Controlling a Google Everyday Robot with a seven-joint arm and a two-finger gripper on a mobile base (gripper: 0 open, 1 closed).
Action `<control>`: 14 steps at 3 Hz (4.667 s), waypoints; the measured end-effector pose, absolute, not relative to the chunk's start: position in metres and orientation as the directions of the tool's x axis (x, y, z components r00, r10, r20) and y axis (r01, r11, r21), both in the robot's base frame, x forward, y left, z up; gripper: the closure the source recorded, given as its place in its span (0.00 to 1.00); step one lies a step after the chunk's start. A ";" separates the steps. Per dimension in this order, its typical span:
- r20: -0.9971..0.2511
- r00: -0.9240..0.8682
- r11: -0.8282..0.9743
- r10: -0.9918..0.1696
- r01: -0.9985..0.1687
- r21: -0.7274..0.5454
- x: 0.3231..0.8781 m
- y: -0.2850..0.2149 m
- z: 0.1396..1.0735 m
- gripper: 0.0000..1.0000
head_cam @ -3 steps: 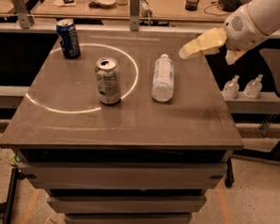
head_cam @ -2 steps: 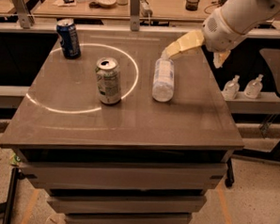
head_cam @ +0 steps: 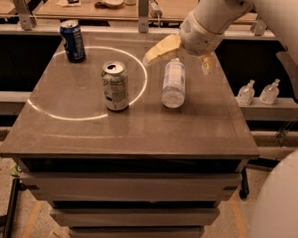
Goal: Place blue plastic bottle upright
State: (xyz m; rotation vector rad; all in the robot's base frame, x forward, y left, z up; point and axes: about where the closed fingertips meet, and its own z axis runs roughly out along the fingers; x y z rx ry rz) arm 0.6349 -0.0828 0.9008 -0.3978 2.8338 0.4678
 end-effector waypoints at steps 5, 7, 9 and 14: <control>-0.208 -0.967 0.976 -0.144 -0.174 0.133 0.698 -0.073 0.847 0.00; -0.158 -0.979 0.983 -0.132 -0.150 0.110 0.684 -0.087 0.831 0.41; -0.147 -0.979 0.982 -0.138 -0.154 0.105 0.679 -0.087 0.829 0.88; -0.717 -0.612 0.619 -0.332 -0.716 0.324 0.650 -0.053 0.972 1.00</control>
Offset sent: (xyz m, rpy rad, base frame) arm 0.0600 0.0457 -0.0392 -0.1050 0.0376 -0.0696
